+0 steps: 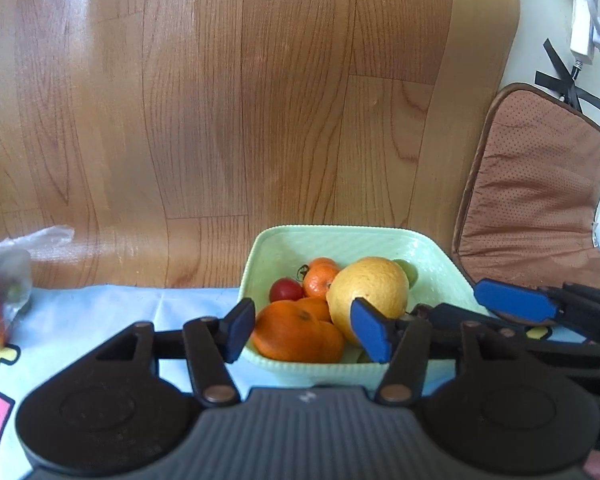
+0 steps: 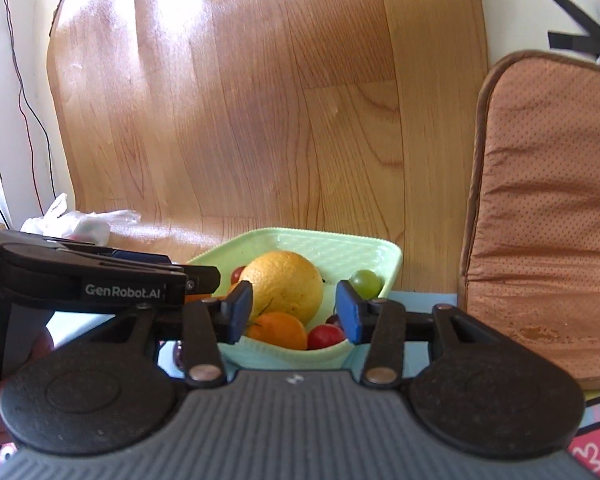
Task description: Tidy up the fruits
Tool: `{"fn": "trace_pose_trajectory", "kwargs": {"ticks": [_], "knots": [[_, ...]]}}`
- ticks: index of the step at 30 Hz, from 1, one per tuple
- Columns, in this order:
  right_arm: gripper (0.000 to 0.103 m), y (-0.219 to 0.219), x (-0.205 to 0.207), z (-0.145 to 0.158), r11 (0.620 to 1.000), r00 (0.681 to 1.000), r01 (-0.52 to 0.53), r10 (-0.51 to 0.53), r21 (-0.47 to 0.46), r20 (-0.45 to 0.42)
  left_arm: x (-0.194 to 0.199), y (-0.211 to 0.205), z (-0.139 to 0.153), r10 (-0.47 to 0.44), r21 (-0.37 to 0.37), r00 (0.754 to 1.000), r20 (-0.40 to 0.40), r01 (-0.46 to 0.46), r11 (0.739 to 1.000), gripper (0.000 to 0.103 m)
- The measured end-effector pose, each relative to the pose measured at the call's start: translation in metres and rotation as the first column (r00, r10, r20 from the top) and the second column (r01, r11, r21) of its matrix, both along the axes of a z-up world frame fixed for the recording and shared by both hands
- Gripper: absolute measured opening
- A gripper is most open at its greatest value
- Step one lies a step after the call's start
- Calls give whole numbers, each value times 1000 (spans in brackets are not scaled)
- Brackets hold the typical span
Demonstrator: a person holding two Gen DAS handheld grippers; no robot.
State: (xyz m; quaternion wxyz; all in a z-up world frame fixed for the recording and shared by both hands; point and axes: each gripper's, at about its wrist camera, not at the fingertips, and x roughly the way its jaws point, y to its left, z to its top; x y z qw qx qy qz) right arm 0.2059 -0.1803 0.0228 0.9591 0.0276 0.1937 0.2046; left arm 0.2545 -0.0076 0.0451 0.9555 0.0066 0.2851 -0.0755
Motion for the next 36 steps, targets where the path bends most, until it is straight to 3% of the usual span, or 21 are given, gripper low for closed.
{"fn": "trace_pose_trajectory", "kwargs": {"ticks": [14, 19, 28, 36], "knots": [[49, -16, -65, -2, 997, 998, 40, -36, 73, -49, -53, 6, 15, 37, 12, 999, 40, -38, 999, 58], [49, -16, -94, -6, 995, 996, 49, -43, 85, -77, -94, 8, 1, 63, -34, 998, 17, -62, 997, 60], [50, -20, -140, -23, 990, 984, 96, -79, 104, -157, -165, 10, -20, 105, -9, 994, 21, -105, 994, 71], [51, -20, -166, -29, 987, 985, 112, -95, 115, -143, -199, 6, -35, 112, 16, 993, 20, -113, 994, 76]]}}
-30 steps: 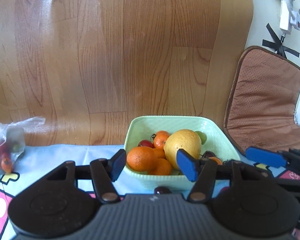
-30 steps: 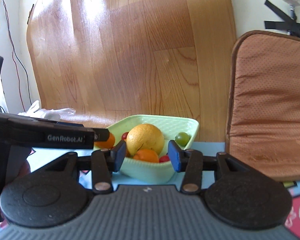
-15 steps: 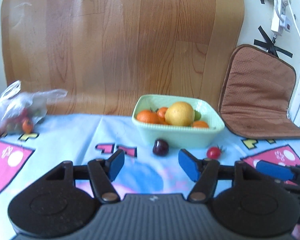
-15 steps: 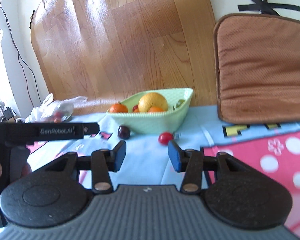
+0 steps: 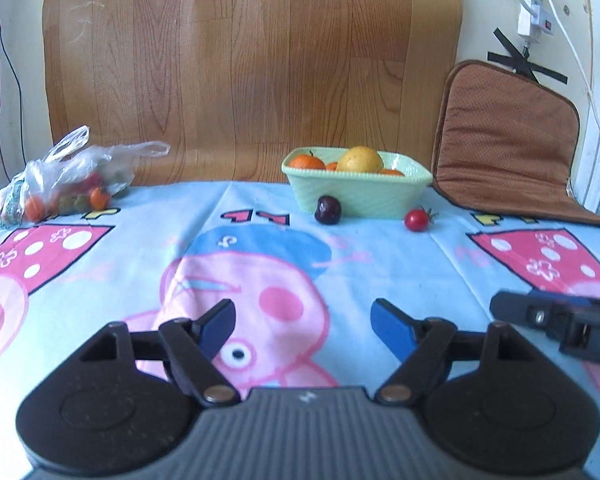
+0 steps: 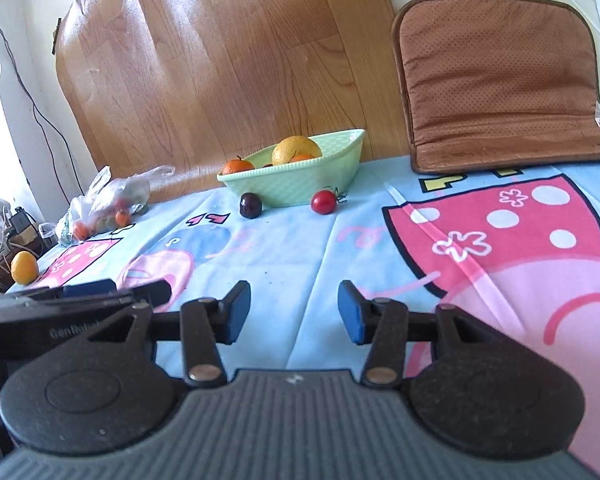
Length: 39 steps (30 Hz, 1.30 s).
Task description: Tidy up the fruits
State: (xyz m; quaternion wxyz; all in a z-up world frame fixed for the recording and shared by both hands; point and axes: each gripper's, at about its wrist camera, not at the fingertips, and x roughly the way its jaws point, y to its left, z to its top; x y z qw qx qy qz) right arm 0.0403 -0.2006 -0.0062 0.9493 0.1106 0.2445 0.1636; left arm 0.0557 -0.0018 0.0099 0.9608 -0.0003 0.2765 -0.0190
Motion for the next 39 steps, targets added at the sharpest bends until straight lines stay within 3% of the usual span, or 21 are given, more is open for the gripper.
{"fn": "trace_pose_trajectory", "kwargs": {"ticks": [9, 39], "knots": [[57, -6, -7, 0, 999, 1000, 3, -3, 36, 25, -21, -11, 4, -5, 82, 992, 127, -5, 997, 80], [60, -8, -11, 0, 999, 999, -1, -1, 54, 36, -20, -5, 3, -10, 55, 993, 119, 3, 998, 82]]}}
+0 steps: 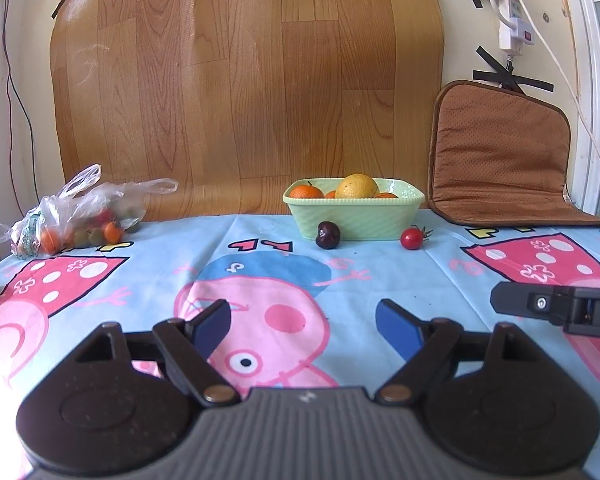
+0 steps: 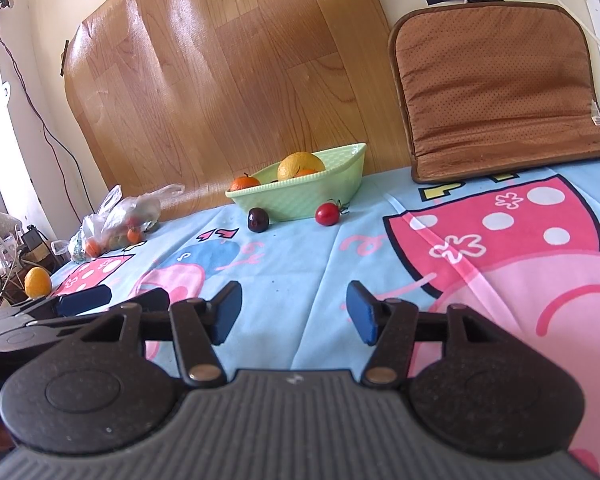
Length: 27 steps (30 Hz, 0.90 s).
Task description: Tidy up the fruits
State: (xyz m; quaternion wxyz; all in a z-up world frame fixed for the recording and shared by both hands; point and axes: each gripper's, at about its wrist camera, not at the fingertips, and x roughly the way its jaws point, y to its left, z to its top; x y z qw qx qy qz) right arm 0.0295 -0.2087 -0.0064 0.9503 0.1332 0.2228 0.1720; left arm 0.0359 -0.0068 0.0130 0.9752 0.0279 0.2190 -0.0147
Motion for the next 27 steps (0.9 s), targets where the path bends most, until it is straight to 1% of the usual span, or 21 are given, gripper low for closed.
{"fn": "trace_pose_trajectory", "kwargs": {"ticks": [14, 20, 22, 27], "knots": [[61, 0, -1, 1, 1000, 1000, -5, 5, 6, 1, 1, 2, 0, -22, -17, 1000, -4, 22, 1000, 83], [61, 1, 1, 0, 1000, 1000, -10, 10, 2, -2, -4, 6, 1, 13, -40, 1000, 21, -12, 999, 84], [61, 1, 0, 0, 1000, 1000, -9, 9, 5, -3, -2, 6, 1, 16, -34, 1000, 10, -15, 999, 84], [61, 1, 0, 0, 1000, 1000, 6, -6, 2, -5, 0, -1, 0, -2, 11, 1000, -4, 2, 1000, 84]]}}
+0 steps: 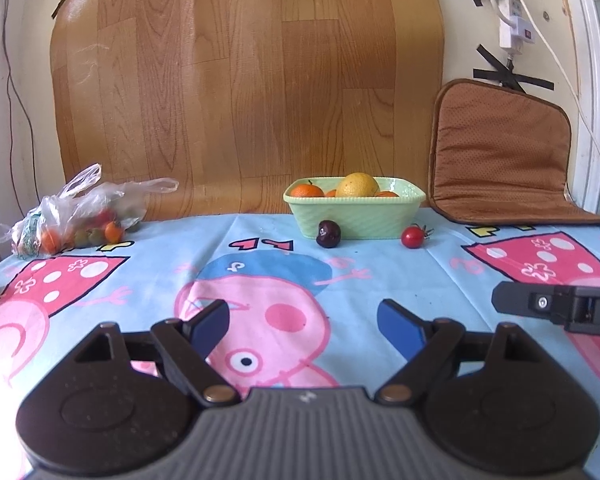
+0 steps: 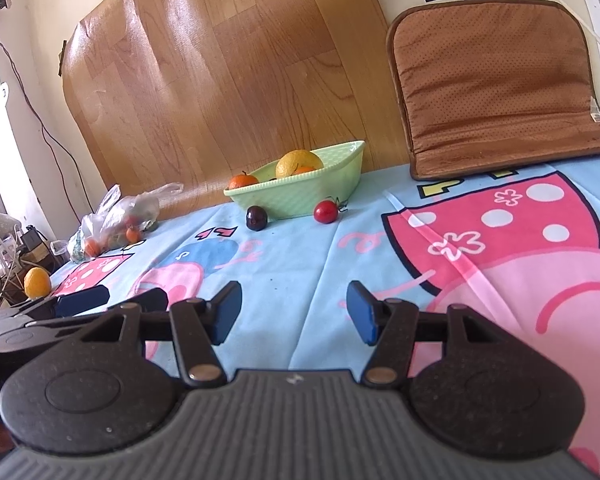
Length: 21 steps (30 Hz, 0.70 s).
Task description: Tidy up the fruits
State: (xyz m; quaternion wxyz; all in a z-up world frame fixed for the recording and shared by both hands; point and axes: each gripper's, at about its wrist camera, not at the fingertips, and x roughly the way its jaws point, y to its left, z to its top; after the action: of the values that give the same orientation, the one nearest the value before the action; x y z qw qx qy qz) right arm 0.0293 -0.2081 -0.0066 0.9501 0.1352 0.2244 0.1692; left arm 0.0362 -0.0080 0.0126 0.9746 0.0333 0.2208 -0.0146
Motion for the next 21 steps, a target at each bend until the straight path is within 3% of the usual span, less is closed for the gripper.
{"fn": "trace_pose_trajectory", "kwargs": {"ticks": [21], "knots": [[61, 8, 5, -1, 998, 999, 0, -2, -58, -41, -2, 6, 1, -13, -37, 1000, 9, 13, 999, 85]]}}
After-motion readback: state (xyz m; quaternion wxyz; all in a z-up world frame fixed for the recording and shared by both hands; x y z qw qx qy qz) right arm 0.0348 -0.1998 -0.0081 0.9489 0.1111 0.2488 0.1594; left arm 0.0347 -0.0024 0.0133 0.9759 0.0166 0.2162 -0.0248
